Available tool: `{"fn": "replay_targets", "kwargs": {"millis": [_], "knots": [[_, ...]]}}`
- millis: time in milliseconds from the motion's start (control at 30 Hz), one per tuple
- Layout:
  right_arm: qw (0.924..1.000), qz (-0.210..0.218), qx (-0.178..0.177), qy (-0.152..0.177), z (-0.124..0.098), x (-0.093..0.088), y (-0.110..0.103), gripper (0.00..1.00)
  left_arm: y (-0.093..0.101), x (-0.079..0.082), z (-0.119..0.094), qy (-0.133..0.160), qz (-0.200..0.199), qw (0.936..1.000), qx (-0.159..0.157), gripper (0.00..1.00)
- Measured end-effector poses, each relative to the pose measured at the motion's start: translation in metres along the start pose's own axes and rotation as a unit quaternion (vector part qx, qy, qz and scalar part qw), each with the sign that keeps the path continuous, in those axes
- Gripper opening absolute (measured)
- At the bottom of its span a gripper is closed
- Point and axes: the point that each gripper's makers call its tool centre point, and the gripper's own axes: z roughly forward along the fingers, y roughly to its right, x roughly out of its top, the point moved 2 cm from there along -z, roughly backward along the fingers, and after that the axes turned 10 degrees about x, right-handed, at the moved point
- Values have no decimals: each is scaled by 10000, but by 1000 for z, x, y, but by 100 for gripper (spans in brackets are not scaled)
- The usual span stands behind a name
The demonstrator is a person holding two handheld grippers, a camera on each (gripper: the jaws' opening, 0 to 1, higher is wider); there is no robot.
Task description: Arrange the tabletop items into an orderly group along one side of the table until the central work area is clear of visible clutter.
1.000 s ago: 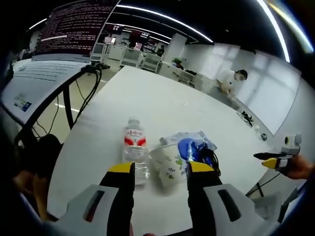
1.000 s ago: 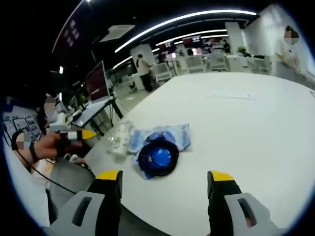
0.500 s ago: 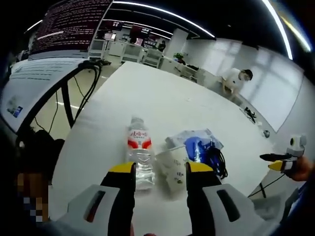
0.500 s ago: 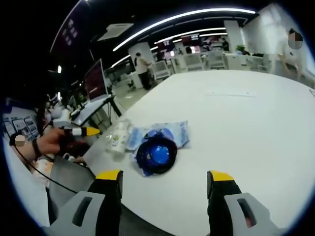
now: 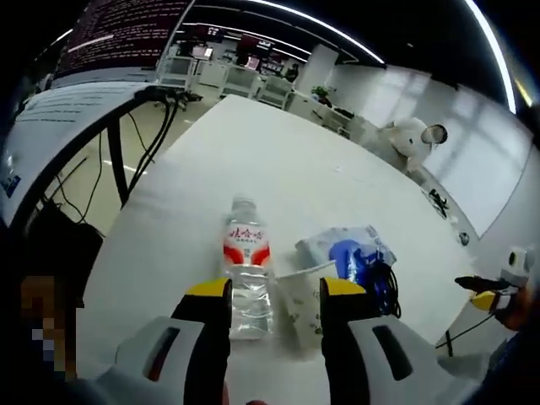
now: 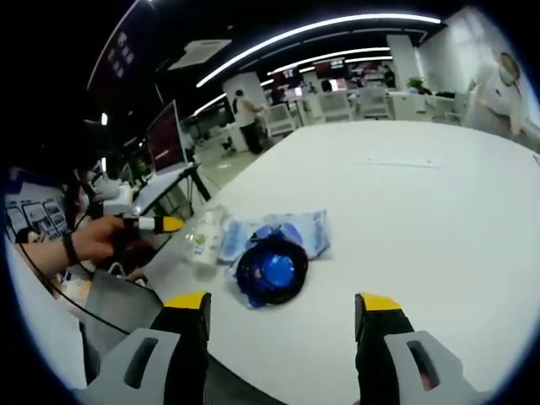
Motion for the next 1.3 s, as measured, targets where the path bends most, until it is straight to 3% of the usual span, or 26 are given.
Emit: {"fn": "replay_targets", "kwargs": {"millis": [267,367,500,667,800,1067,1300], "knots": [[9999,21,67,-72,4,-6,1,71,7,-3,9,-238,-182,9990,335,41],[9999,31,76,-85,4,-6,1,70,0,5,22,-282,-116,9980,548,42],[9999,34,78,-81,4,-6,4,70,-7,15,39,-320,-92,9978,574,42],[9999,54,83,-109,3,-7,3,70,-16,18,58,-471,54,9962,727,42],[9998,43,88,-174,1,-8,5,70,-18,18,62,-488,312,9949,824,41],[9995,-10,184,-267,8,-4,5,70,-20,15,67,-489,304,9962,657,36],[9980,-135,347,-501,20,-3,5,69,-23,5,58,-522,232,9963,639,35]]}}
